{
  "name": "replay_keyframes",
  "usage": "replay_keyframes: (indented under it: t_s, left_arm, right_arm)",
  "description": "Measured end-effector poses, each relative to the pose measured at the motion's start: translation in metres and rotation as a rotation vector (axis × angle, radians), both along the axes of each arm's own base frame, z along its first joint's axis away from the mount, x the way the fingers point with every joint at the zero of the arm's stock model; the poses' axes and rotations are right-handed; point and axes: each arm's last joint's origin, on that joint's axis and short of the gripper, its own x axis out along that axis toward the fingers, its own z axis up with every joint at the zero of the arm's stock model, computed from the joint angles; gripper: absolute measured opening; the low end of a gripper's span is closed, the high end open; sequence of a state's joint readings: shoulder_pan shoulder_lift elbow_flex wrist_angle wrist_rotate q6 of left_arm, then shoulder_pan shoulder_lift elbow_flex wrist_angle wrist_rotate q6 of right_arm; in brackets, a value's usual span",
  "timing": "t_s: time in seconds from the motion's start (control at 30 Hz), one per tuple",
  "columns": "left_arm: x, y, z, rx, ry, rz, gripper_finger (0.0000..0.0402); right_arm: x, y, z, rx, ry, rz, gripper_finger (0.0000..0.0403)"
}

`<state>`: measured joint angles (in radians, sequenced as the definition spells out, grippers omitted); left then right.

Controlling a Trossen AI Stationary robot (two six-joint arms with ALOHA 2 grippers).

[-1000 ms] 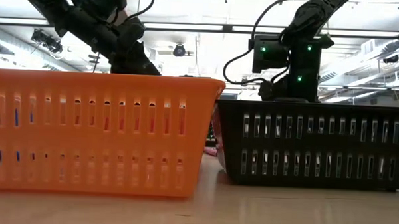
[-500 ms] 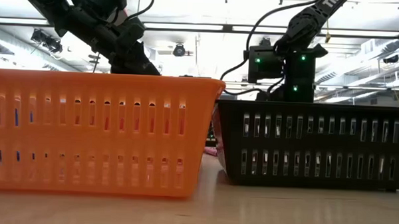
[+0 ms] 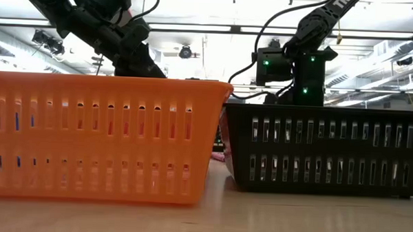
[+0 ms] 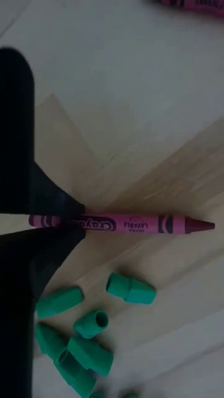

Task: Sort crayons
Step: Put the violet crayon into the red bin

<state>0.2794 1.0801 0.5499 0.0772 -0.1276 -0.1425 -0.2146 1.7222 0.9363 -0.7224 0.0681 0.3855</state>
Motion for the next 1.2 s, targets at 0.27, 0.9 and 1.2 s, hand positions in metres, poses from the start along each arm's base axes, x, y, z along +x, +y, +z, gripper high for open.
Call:
replay_keyframes:
  t_s: [0.27,0.9,1.2]
  left_arm:
    - [0.000,0.000,0.000,0.018,0.008,-0.010,0.0192]
    - [0.003,-0.010,-0.001,0.048,0.026,-0.076,0.0192]
    - [0.002,-0.015,0.019,0.073,0.014,-0.104,0.0192]
  right_arm:
    - [-0.001,0.003,0.004,0.015,-0.014,0.002,0.0026]
    - [0.058,0.069,0.076,0.033,-0.424,0.168,0.0033]
    - [0.081,0.093,0.096,0.067,-0.715,0.340,0.0033]
